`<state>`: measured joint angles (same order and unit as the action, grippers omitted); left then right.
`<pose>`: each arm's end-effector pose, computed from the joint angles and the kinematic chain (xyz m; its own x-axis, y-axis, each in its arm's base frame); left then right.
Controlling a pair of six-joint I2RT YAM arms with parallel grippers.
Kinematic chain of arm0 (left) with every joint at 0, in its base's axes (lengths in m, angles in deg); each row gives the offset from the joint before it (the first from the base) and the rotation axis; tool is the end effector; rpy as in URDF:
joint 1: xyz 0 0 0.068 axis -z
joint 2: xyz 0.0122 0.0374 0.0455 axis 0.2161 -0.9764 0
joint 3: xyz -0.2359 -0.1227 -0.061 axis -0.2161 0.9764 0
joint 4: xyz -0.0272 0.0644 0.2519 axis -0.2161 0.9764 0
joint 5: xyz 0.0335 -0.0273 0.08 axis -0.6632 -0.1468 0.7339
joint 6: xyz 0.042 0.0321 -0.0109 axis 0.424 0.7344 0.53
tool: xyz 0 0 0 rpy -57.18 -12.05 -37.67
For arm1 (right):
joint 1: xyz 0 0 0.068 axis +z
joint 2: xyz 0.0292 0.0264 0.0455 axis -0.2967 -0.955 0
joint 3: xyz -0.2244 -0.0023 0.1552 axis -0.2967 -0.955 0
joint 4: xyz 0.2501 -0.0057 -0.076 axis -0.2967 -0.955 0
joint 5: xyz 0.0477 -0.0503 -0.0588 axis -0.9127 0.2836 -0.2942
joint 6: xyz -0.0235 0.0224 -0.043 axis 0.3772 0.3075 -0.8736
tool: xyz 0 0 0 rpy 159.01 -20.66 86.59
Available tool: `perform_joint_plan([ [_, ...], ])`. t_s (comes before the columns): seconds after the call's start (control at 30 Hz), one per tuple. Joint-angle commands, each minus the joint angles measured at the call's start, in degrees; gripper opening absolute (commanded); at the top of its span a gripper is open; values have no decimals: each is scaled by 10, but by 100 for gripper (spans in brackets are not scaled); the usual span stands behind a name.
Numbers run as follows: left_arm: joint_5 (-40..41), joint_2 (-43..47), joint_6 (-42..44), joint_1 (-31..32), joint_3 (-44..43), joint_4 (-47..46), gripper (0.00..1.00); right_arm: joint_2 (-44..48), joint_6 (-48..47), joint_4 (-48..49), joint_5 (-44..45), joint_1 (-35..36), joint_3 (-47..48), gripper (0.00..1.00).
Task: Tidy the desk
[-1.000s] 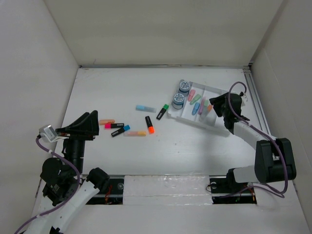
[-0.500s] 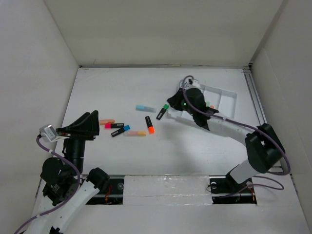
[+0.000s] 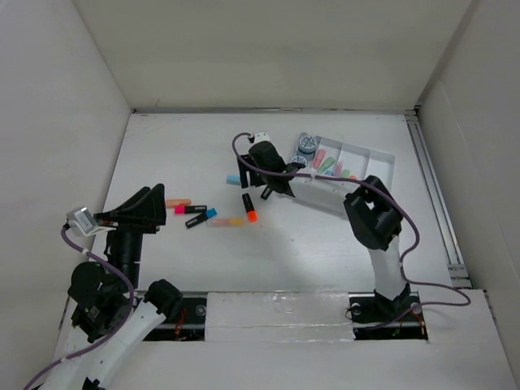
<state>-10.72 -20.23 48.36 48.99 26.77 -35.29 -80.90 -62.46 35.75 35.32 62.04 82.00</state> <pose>0.0291 -0.0008 0.3805 0.2852 -0.6898 -0.6654 0.3628 0.7203 -0.5912 0.3383 0.3257 0.2136 -0.5981 -0.0939 -0.7959 -0.3869 0.9035 0.1842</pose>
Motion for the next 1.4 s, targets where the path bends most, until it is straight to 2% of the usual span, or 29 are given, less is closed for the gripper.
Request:
perform_joint_plan([
  [0.0, -7, -8, 7, -3, 1, -31, 54, -42, -65, -85, 65, 12, 72, 80],
  [0.13, -7, -11, 7, -3, 1, -31, 54, -95, -100, -110, 99, 25, 138, 85],
  [0.5, -6, -10, 8, -3, 2, -31, 54, -187, -160, -190, 59, 15, 275, 86],
  [0.73, -7, -10, 8, -3, 1, -31, 54, -192, -156, -195, -11, 4, 266, 83],
  [0.83, -7, -9, 8, -3, 1, -31, 54, -184, -145, -189, -36, -1, 247, 71],
  [0.87, -7, -10, 8, -3, 1, -31, 54, -177, -143, -180, -39, -1, 241, 60],
  [0.93, -9, -11, 8, -3, 1, -31, 54, -167, -132, -167, -35, -1, 227, 44],
  [0.97, -9, -10, 8, -3, 2, -31, 54, -158, -128, -151, -24, -1, 215, 31],
  [1.0, -9, -11, 8, -3, 1, -31, 54, -153, -120, -142, -23, -1, 209, 26],
  [1.17, -13, -10, 10, -3, 2, -32, 54, -117, -90, -68, -14, -14, 166, 9],
  [1.23, -12, -9, 10, -3, 2, -33, 54, -80, -65, -40, -22, -28, 138, 8],
  [1.37, -12, -9, 11, -3, 3, -33, 54, 13, 2, 89, -13, -42, 53, 4],
])
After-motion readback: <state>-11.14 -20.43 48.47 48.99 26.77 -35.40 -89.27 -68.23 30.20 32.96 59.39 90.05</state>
